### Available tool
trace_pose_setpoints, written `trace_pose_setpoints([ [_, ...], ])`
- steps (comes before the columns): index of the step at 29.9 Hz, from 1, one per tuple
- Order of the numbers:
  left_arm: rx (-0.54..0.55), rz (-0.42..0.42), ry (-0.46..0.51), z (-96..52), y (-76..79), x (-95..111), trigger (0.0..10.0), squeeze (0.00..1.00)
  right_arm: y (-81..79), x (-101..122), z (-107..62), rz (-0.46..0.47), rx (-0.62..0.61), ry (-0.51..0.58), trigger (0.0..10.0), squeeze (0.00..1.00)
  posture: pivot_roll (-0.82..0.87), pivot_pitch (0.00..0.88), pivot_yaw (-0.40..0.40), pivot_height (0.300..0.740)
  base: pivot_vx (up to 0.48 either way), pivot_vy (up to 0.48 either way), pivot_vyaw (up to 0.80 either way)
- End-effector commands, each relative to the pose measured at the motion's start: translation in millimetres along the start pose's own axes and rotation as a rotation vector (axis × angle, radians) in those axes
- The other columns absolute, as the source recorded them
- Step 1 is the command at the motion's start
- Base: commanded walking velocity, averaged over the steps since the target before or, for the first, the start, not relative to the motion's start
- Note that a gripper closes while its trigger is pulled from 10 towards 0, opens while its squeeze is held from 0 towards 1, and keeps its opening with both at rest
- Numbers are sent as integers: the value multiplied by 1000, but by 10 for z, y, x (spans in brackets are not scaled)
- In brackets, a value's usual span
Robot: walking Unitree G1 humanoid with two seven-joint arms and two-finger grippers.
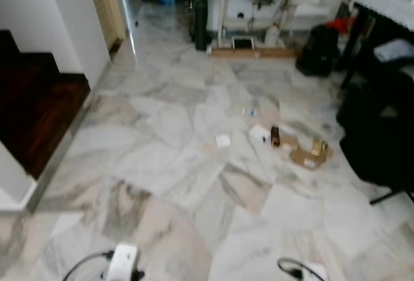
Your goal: Sweep floor
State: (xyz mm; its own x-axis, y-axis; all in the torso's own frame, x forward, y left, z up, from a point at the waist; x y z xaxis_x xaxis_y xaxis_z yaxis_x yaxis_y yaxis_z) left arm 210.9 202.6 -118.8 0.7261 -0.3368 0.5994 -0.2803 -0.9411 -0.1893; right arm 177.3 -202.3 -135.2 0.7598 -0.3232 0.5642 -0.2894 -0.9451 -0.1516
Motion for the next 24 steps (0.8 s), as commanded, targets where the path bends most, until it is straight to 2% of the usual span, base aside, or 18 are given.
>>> trace_pose_setpoints([
  [1,-4,4,36,28,30,125,10000,0,100,4,-18,20,-26,7,10000,0,-117,0,-30,740,401,0,0],
  [17,8,7,41,41,-63,196,10000,0,128,103,-4,40,-45,35,10000,0,-150,0,1,740,400,0,0],
  [24,29,6,51,45,-155,254,10000,0,99,143,5,60,-36,52,10000,0,-104,0,13,740,396,0,0],
])
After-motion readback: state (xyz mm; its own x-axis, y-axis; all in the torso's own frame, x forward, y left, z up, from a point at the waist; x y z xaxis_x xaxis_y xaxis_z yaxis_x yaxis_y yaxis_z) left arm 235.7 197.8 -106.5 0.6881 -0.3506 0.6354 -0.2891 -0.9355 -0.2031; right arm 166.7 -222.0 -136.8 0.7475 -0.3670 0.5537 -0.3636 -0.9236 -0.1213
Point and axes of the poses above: a point about 5 cm out from each wrist's last joint towards the gripper, its own z axis pointing out of the wrist towards the gripper, its own x axis along the axis of the wrist's last joint, y = z × x, the point moved 5 cm from there along z, pointing out of the wrist towards the gripper, and after that the axes turned 13 degrees about z, right-handed, at the moved point
